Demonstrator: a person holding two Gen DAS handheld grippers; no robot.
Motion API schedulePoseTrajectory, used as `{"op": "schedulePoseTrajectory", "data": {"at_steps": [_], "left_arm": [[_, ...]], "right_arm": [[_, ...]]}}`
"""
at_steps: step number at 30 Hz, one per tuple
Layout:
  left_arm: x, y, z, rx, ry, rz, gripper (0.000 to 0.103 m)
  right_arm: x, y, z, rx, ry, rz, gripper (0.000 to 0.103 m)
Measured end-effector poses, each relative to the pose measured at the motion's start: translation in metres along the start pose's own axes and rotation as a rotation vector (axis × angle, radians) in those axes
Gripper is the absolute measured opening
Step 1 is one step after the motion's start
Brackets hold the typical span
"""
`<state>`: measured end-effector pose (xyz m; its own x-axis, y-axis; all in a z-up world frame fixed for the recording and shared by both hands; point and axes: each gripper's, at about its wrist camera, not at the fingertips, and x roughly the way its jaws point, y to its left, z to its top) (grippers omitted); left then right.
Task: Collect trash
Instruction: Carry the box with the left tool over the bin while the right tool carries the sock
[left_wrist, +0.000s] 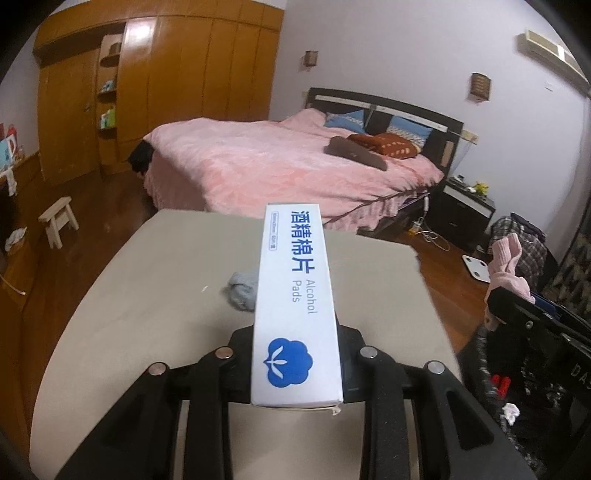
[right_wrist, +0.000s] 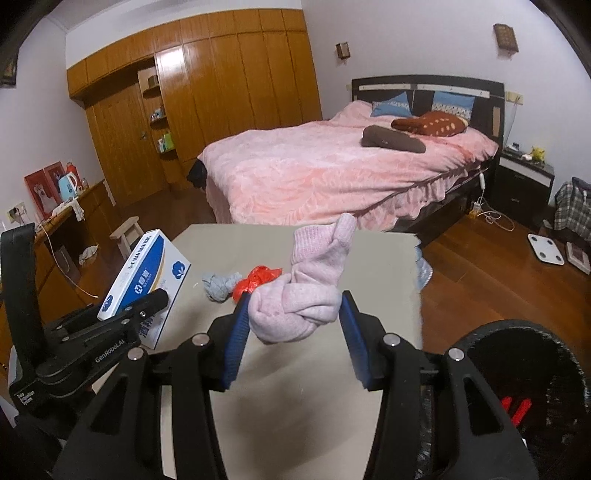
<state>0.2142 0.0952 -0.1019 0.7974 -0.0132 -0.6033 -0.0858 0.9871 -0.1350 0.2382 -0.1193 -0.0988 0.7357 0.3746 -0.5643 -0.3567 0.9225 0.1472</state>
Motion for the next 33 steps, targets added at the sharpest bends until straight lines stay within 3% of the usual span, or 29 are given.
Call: {"op": "schedulePoseTrajectory", "data": {"at_steps": [16, 33], "left_arm": [[-0.041, -0.085, -0.004, 0.116, -0.031, -0.131, 0.029], [-0.042, -0.181, -0.029, 0.257, 0.011, -0.314, 0.029]], "right_arm": [[-0.088, -0.049, -0.012, 0.032, -0.079, -0.099, 0.047], [-0.133, -0.129, -0.047, 0.133, -0.092, -0.250, 0.046]]}}
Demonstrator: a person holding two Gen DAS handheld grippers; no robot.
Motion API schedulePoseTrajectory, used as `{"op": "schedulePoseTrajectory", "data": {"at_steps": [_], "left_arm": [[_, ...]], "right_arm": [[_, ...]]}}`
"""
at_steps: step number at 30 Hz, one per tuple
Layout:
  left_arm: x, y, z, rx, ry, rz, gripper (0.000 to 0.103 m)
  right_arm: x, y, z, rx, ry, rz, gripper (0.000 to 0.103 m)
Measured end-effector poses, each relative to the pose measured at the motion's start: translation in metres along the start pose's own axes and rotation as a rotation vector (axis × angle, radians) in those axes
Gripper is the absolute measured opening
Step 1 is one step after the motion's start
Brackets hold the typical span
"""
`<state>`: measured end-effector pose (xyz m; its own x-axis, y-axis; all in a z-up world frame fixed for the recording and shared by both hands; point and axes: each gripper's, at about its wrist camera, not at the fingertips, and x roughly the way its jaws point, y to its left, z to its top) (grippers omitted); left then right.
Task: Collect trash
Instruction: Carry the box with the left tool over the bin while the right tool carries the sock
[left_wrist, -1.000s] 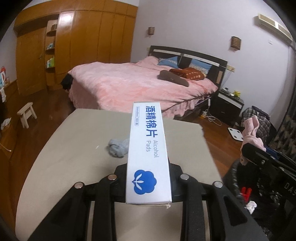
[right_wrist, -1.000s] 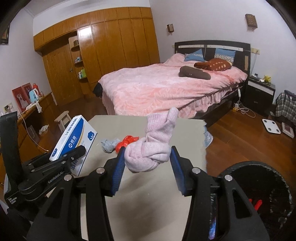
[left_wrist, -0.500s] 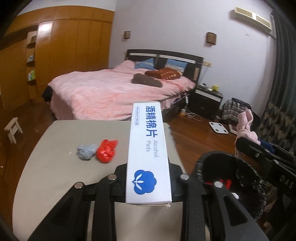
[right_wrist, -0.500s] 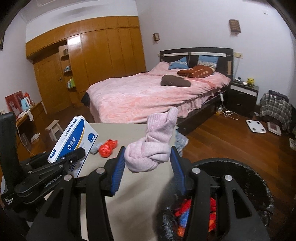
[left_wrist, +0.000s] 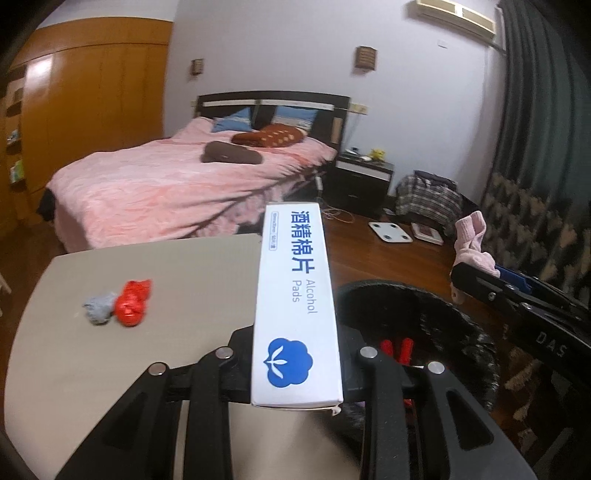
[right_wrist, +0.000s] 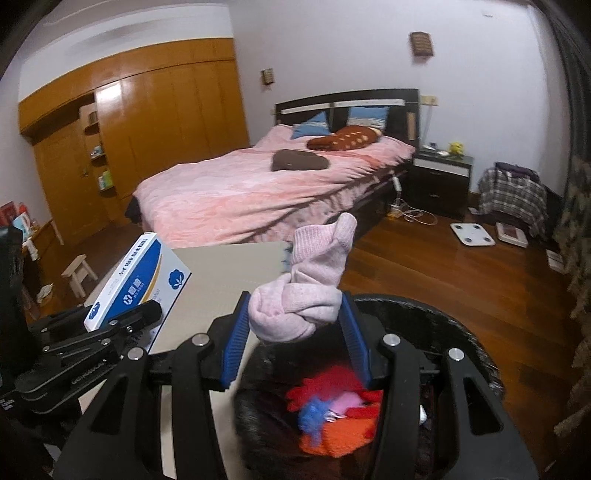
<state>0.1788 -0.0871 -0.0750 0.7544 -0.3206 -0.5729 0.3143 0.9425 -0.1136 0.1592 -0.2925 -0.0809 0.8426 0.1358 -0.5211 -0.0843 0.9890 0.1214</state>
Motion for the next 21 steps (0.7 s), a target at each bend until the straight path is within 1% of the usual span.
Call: {"op": "schedulePoseTrajectory", "data": {"at_steps": [5, 13, 21], "left_arm": [[0.016, -0.028, 0.002, 0.044, 0.003, -0.062, 0.029], [0.046, -0.068, 0.001, 0.102, 0.018, -0.146, 0.029], [0.074, -0.083, -0.005, 0.115, 0.050, -0.189, 0.029]], "right_arm": [[-0.002, -0.030, -0.008, 0.034, 0.004, -0.057, 0.046], [-0.001, -0.065, -0.024, 0.066, 0.018, -0.120, 0.046], [0.007, -0.092, -0.038, 0.101, 0.043, -0.161, 0.047]]}}
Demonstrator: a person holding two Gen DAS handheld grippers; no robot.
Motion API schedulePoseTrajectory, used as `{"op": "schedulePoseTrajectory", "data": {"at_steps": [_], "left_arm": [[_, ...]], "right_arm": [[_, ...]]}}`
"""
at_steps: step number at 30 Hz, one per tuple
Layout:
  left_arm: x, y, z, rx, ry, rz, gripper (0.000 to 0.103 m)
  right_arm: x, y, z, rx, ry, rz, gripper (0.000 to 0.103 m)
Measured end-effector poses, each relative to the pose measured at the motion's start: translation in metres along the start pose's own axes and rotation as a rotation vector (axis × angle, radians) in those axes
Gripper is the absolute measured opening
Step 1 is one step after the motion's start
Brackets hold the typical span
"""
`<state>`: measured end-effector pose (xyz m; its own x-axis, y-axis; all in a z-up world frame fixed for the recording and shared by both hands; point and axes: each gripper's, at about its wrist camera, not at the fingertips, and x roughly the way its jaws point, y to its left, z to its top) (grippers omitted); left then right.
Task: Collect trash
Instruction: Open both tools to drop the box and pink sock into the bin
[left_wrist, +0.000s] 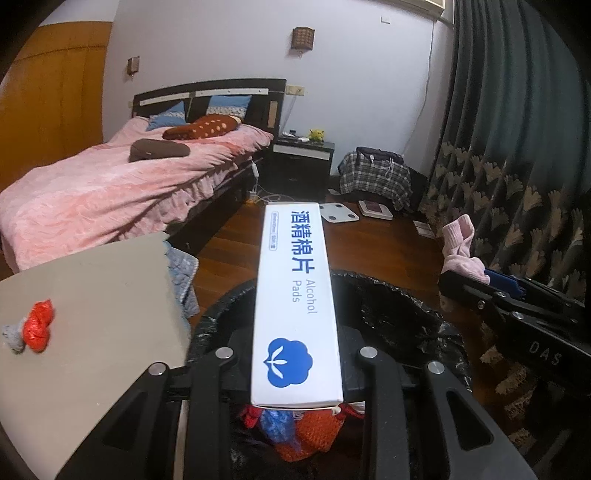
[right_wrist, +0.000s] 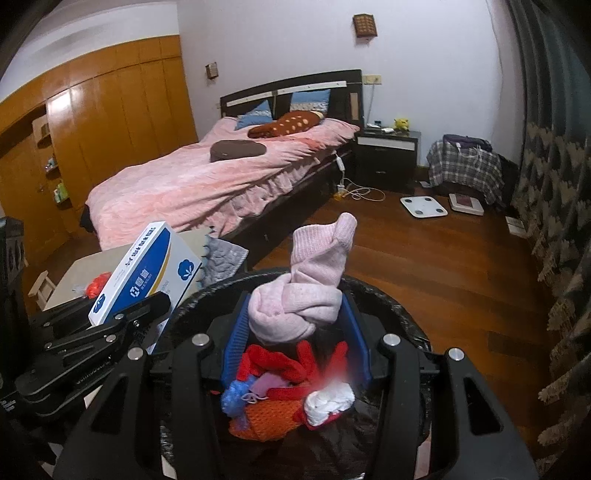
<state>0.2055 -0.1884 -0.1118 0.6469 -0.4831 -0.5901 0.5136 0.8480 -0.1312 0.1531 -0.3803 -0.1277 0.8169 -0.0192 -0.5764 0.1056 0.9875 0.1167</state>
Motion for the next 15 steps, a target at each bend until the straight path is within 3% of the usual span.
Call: {"op": "schedulePoseTrajectory", "data": {"at_steps": [4, 6, 7, 12, 15], "left_arm": [[0.013, -0.002, -0.001, 0.007, 0.027, -0.037, 0.037], [0.014, 0.001, -0.003, 0.006, 0.029, -0.044, 0.060], [0.014, 0.002, -0.004, 0.004, 0.026, -0.045, 0.063], [0.003, 0.013, -0.005, -0.006, 0.001, -0.027, 0.075], [-0.010, 0.024, -0.005, -0.019, -0.023, 0.009, 0.083]], "right_arm": [[0.005, -0.008, -0.004, 0.014, 0.010, -0.024, 0.055], [0.006, -0.011, -0.004, 0.019, 0.000, -0.034, 0.066], [0.005, -0.011, -0.004, 0.017, -0.006, -0.038, 0.067], [0.000, -0.010, -0.005, 0.014, -0.029, -0.057, 0.091], [-0.004, -0.007, -0.003, 0.010, -0.039, -0.054, 0.094]]}}
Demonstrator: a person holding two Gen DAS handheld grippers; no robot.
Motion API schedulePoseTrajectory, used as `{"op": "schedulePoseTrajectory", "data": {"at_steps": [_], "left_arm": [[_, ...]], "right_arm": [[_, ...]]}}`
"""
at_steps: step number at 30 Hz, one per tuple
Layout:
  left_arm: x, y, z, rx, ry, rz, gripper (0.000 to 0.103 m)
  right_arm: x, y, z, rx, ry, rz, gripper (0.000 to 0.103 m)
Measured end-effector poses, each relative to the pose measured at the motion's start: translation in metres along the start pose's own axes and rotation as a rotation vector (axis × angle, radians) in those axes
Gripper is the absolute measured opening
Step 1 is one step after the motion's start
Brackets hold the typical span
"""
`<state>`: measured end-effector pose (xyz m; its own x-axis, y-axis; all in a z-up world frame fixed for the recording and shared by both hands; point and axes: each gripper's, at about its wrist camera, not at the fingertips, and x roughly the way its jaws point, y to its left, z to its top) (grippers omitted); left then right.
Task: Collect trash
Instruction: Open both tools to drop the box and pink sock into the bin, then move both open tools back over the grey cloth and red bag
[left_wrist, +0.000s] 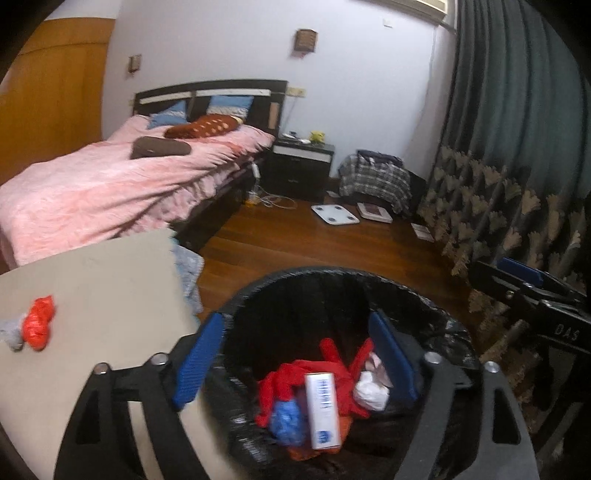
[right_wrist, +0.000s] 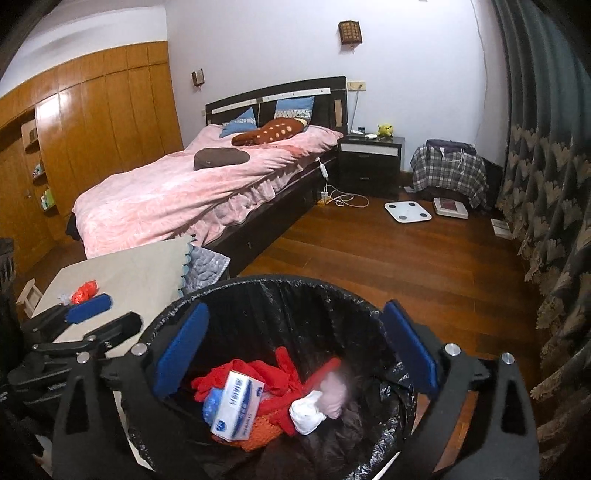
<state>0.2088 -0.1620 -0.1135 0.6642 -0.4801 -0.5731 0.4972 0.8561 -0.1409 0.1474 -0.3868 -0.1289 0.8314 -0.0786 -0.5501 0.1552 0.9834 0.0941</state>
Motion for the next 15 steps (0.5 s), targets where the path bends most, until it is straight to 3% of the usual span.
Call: {"op": "schedulePoseTrajectory", "data": {"at_steps": [6, 15], "left_arm": [[-0.035, 0.038, -0.003, -0.046, -0.041, 0.092, 0.090], [-0.087, 0.108, -0.020, -0.118, -0.074, 0.257, 0.094]], "right_arm": [[-0.006, 0.018, 0.005, -0.012, -0.004, 0.033, 0.096], [0.007, 0.082, 0.009, -0.064, 0.027, 0.133, 0.096]]}}
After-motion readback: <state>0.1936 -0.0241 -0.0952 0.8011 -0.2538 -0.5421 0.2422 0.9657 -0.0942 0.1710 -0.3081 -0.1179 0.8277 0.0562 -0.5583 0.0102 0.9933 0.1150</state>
